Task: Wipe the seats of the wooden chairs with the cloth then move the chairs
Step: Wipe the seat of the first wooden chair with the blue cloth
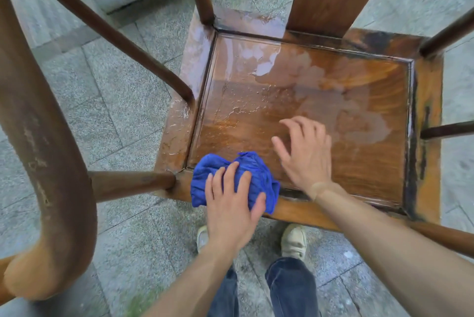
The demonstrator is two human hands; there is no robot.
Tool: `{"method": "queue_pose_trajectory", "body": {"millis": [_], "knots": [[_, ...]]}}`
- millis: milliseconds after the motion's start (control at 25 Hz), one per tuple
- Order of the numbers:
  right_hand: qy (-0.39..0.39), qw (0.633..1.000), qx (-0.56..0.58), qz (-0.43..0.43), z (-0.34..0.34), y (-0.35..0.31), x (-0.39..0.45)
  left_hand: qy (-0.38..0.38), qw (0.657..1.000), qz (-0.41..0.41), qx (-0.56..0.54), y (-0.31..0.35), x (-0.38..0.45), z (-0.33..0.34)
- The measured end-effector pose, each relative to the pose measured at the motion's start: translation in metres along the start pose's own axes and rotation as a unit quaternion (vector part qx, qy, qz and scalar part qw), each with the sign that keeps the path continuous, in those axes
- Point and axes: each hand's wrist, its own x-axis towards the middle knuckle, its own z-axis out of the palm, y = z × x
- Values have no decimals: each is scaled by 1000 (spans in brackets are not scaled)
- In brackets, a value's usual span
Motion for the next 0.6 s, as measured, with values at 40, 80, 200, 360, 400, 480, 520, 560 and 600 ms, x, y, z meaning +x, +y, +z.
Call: {"method": "queue_pose_trajectory", "body": {"millis": [40,80,200,360,400,480,520,560,600], "knots": [[-2,1000,-22,10,-2,11,13,-26,999,-8,24,3,-5,6],[-9,999,-38,20,-3,24,25,-46,998,-9,49,4,-8,12],[-55,995,-75,44,-10,63,60,-66,995,-15,79,0,0,21],[-147,981,-94,87,-16,99,96,-55,994,-19,90,-11,30,16],[-173,976,-90,98,-15,104,102,-52,994,-15,92,-13,45,13],[-230,963,-85,109,-16,108,112,-42,994,-9,96,-12,88,9],[-259,956,-82,110,-18,108,115,-41,994,-10,97,-10,114,7],[-284,949,-82,108,-20,107,116,-39,995,-14,96,-7,141,4],[-305,943,-81,107,-22,108,117,-42,995,-18,94,-3,170,1]]}}
